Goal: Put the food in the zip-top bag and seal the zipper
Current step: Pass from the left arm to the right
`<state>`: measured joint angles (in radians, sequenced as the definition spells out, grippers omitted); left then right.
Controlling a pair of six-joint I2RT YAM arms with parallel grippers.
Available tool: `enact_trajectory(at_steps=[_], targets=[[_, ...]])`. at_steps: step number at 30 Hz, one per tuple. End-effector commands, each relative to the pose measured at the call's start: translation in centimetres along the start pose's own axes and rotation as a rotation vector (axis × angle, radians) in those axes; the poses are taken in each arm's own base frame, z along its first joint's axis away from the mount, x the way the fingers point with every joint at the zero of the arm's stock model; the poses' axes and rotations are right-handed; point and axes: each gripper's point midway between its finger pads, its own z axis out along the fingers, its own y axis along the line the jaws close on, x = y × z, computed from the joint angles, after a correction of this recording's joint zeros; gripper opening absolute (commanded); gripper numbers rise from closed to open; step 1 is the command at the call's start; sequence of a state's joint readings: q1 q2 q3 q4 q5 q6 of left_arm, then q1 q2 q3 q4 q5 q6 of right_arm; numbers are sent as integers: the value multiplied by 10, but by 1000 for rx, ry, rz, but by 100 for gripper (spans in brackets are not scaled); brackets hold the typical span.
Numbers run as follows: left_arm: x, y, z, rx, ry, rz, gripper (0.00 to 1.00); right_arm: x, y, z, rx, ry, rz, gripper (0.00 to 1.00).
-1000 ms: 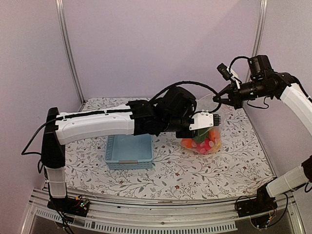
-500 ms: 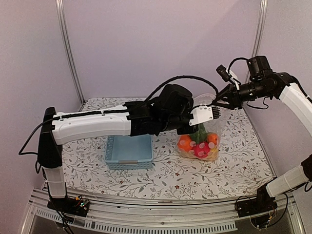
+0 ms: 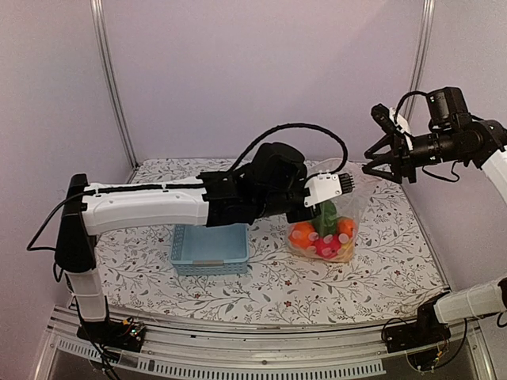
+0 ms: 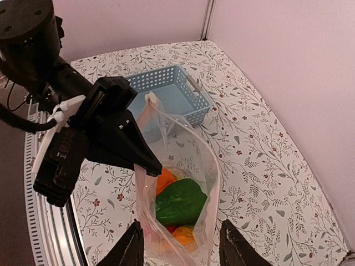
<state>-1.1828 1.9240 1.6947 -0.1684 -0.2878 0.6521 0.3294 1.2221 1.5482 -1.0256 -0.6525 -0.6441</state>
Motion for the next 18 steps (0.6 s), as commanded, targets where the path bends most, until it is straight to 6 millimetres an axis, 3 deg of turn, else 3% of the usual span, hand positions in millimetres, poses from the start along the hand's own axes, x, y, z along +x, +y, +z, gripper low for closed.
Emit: enact_trajectory(at_steps=[1, 8, 18], targets=[[-20, 28, -18, -38, -100, -69, 0, 16, 30, -3, -91, 6, -111, 47], [-20, 28, -24, -3, -130, -86, 0, 33, 31, 10, -107, 44, -187, 47], [-21, 23, -24, 35, -146, -96, 0, 36, 32, 41, -117, 98, -302, 47]])
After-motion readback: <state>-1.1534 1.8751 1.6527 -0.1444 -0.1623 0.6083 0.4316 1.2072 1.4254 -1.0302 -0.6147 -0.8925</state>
